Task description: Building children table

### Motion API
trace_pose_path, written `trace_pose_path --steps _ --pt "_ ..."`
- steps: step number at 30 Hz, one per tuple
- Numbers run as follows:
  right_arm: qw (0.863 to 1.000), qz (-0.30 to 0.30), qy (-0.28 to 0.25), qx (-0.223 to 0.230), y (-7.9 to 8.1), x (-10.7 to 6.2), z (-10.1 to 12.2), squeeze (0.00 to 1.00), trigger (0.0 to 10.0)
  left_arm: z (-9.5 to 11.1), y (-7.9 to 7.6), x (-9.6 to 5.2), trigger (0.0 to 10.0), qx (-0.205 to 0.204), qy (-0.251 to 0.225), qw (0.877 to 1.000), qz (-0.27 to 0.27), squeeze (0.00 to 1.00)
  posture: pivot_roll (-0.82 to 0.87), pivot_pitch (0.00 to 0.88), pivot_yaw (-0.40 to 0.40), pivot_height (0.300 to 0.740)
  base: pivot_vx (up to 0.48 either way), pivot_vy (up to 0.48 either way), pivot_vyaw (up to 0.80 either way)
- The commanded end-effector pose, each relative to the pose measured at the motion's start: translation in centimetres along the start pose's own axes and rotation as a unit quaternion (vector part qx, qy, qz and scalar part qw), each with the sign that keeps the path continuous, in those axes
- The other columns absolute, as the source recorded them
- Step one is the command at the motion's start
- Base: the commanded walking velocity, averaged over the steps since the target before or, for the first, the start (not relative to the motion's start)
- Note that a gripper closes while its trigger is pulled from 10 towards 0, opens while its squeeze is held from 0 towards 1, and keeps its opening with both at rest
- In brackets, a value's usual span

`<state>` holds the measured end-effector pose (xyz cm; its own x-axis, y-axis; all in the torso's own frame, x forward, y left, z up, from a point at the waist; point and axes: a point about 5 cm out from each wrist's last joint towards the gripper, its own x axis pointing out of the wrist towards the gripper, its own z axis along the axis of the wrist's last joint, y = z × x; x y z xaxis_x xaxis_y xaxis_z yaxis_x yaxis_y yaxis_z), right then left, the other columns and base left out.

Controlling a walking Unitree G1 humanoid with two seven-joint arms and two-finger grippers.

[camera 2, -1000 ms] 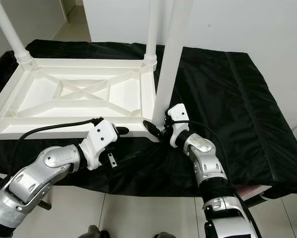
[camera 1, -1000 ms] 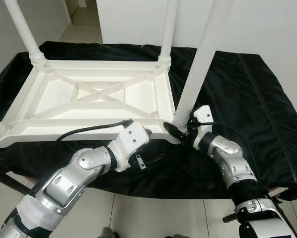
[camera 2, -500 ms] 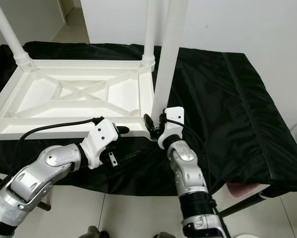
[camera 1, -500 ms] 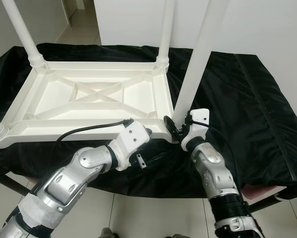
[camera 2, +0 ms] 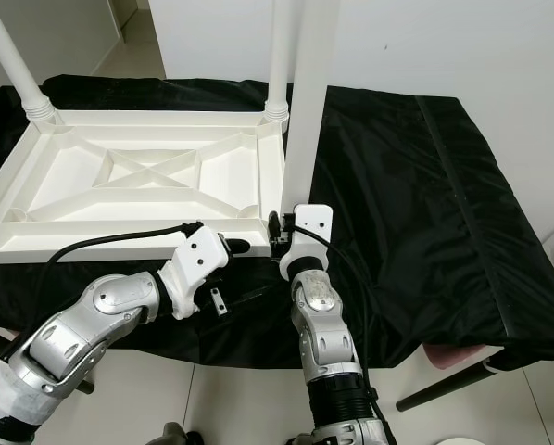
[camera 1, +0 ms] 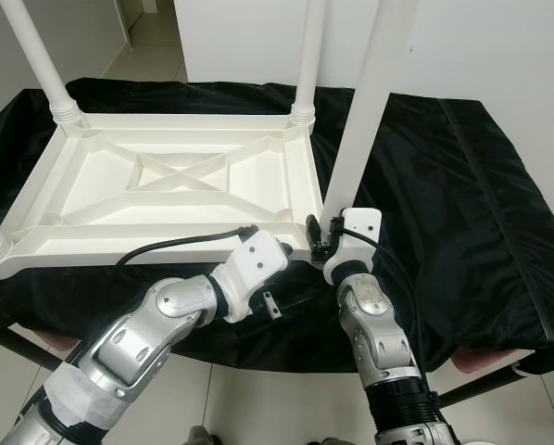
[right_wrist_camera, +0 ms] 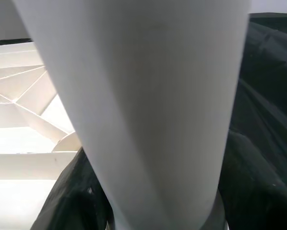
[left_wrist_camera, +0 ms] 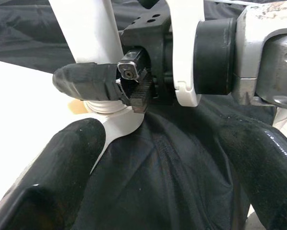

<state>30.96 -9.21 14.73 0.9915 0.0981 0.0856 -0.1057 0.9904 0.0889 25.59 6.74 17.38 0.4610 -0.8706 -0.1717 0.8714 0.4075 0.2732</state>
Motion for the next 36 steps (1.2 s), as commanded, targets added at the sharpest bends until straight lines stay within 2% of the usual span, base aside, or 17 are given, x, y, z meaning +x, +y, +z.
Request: trace_pose_path --steps 1,12,13,23,24,28,29,31,33,36 --pt "1.000 0.001 0.026 -0.005 0.2 -0.7 -1.1 0.00 10.0 -0.1 -0.7 0.0 10.0 0.004 0.002 0.998 -0.057 0.00 -0.13 0.102 0.010 0.740 0.000 0.000 0.00" --pt "1.000 0.023 0.008 -0.007 0.1 -0.6 -0.3 0.00 10.0 0.0 -0.6 0.0 10.0 0.005 0.000 0.999 -0.050 0.00 -0.13 0.106 0.005 0.740 0.000 0.000 0.00" --pt "1.000 0.031 0.006 0.001 -0.1 -0.6 -0.3 1.00 10.0 0.0 -0.6 0.0 10.0 0.005 0.000 0.999 -0.048 0.00 -0.12 0.107 0.004 0.740 0.000 0.000 0.00" --pt "0.999 0.051 -0.017 0.001 -0.4 -0.6 0.4 1.00 10.0 -0.1 -0.5 0.3 10.0 0.016 -0.007 1.000 0.004 0.00 -0.12 0.111 0.002 0.740 0.000 0.000 0.00" --pt "0.998 0.058 -0.023 -0.002 -0.4 -0.8 0.5 1.00 10.0 -0.1 -0.4 0.5 10.0 0.005 -0.012 1.000 0.023 0.00 -0.13 0.118 0.001 0.740 0.000 0.000 0.00" --pt "0.998 0.062 -0.027 -0.004 -0.3 -0.9 0.6 1.00 10.0 -0.1 -0.4 0.6 10.0 -0.004 -0.016 0.999 0.037 0.00 -0.13 0.118 0.001 0.740 0.000 0.000 0.00" --pt "0.997 0.068 -0.034 0.002 -0.3 -1.2 0.7 0.00 10.0 -0.8 0.0 0.4 10.0 -0.012 -0.004 0.997 0.071 0.00 -0.14 0.123 0.008 0.740 0.000 0.000 0.00" --pt "0.997 0.068 -0.034 0.002 -0.3 -1.2 0.7 0.00 10.0 -0.8 0.0 0.4 10.0 -0.012 -0.004 0.997 0.071 0.00 -0.14 0.123 0.008 0.740 0.000 0.000 0.00" --pt "0.997 0.068 -0.046 0.004 -0.8 -1.7 0.7 0.00 10.0 -2.3 1.1 -0.9 10.0 -0.042 0.017 0.989 0.142 0.00 -0.15 0.125 0.007 0.740 0.000 0.000 0.00" --pt "0.997 0.066 -0.049 0.002 -1.0 -1.8 0.7 0.00 10.0 -2.7 1.6 -1.6 10.0 -0.052 0.022 0.984 0.166 0.00 -0.15 0.125 0.007 0.740 0.000 0.000 0.00"
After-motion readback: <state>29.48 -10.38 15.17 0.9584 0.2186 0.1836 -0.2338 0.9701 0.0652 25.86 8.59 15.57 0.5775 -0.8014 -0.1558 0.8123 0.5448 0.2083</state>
